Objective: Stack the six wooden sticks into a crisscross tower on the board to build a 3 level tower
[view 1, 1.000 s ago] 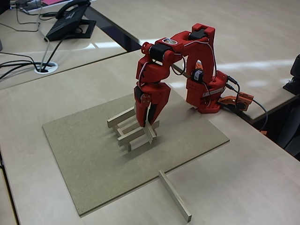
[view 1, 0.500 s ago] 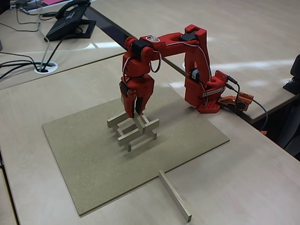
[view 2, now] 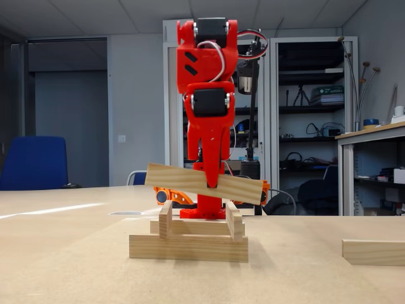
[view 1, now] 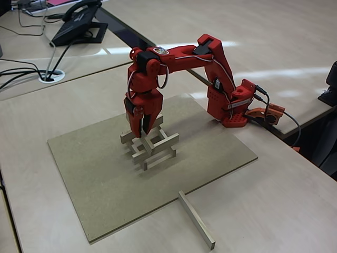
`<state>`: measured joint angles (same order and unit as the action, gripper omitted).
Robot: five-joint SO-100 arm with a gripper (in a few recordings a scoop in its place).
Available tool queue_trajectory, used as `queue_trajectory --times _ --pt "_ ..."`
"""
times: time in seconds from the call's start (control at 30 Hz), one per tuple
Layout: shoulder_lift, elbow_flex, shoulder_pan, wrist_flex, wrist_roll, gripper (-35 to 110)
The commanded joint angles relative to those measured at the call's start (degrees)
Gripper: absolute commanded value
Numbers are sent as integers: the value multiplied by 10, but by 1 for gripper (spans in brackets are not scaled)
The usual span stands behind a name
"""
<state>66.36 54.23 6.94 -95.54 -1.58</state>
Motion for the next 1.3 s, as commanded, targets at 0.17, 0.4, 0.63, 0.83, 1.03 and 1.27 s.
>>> queue_trajectory --times 0.17,0.4,0.63,0.83,1.03,1.27 --pt "-13 -33 10 2 -10 0" --pt "-30 -41 15 7 -18 0" --pt "-43 -53 17 6 -29 0" --pt "-43 -53 16 3 -39 4" --pt "-45 -53 18 -1 -47 7" --pt "-46 -53 18 -9 -58 10"
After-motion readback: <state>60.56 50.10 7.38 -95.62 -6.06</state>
